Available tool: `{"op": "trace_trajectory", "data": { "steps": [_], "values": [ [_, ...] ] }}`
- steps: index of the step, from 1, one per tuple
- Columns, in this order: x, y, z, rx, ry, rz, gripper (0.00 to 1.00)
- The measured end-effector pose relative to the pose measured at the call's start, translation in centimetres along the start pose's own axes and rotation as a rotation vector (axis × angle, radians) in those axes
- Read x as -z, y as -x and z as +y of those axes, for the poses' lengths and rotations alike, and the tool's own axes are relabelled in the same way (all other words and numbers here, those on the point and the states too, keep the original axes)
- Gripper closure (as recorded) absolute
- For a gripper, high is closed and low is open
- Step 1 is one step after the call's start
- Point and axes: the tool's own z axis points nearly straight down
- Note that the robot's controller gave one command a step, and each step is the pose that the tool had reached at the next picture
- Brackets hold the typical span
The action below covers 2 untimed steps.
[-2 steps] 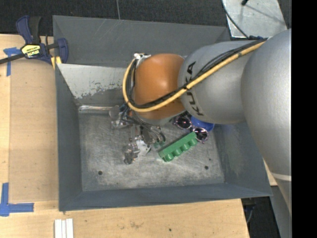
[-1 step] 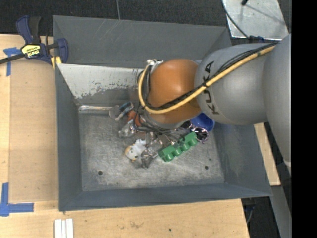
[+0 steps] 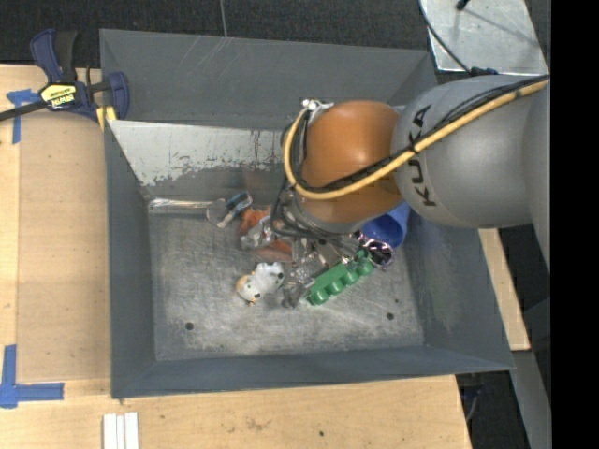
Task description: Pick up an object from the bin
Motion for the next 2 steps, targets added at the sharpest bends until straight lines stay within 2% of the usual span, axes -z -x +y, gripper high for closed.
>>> {"op": "trace_trajectory", "data": {
  "steps": [1,2],
  "values": [
    [-3.63,-0.51,-0.18,0.036,0.0,0.0,0.0],
    [-4.05,0.37,0.66,0.33,-0.007,-0.014,1.0]
  ]
}}
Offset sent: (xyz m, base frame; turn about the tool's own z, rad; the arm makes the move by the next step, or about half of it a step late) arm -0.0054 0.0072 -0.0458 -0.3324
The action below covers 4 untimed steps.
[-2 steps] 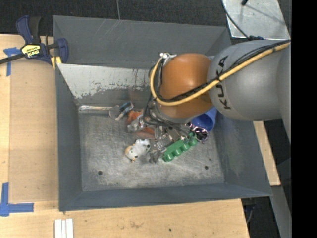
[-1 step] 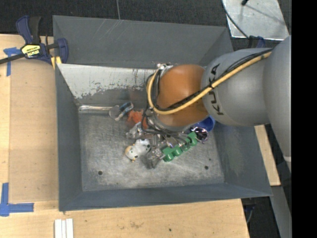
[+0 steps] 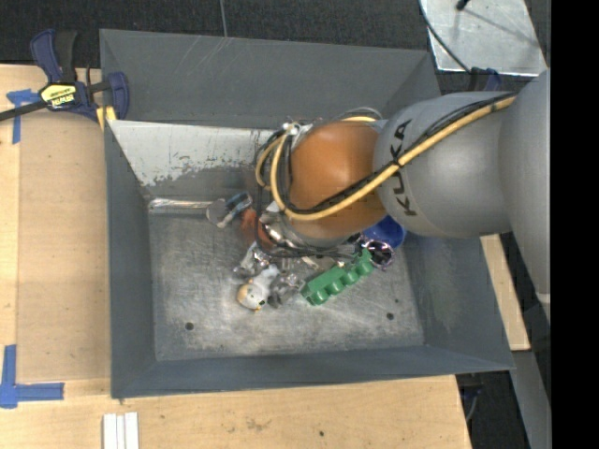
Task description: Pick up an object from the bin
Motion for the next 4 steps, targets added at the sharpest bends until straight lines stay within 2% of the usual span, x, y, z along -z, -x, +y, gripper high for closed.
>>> {"op": "trace_trajectory", "data": {
  "steps": [2,3,4],
  "values": [
    [0.3,-0.1,0.1,-0.002,0.005,0.006,1.0],
    [2.0,-0.2,0.2,-0.003,0.013,0.018,1.0],
    [3.3,0.0,0.0,-0.003,0.009,0.013,1.0]
  ]
}}
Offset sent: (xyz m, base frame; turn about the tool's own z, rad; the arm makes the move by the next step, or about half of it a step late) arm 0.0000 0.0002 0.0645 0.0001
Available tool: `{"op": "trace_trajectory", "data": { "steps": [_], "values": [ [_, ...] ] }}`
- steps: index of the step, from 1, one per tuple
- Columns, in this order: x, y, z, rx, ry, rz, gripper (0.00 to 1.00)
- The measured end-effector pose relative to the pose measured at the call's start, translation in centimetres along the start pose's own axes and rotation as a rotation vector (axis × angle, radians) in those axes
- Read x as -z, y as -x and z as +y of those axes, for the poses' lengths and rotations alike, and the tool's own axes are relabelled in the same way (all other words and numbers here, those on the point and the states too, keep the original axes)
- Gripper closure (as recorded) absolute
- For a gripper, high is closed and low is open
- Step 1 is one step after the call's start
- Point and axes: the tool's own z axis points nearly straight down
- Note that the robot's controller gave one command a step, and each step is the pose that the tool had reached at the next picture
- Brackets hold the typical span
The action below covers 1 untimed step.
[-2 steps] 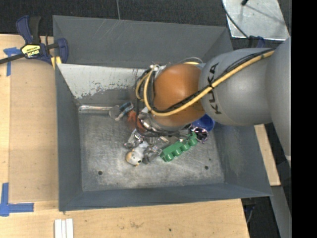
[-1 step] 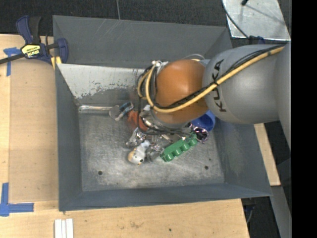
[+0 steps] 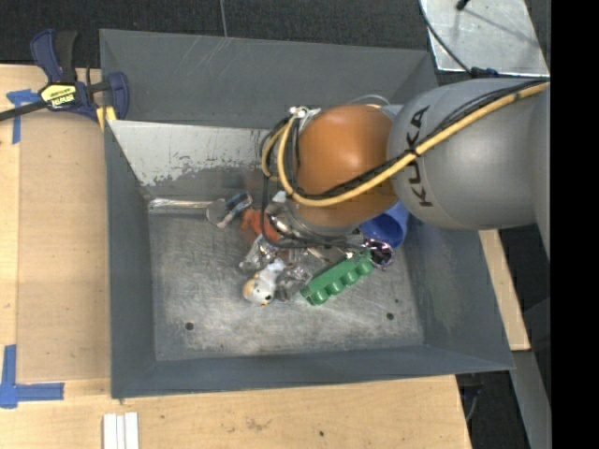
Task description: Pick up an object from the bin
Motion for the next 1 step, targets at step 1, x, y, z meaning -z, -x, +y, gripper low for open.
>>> {"op": "trace_trajectory", "data": {
  "steps": [1],
  "values": [
    [0.8,-0.03,0.02,-0.001,0.0,0.0,1.0]
  ]
}}
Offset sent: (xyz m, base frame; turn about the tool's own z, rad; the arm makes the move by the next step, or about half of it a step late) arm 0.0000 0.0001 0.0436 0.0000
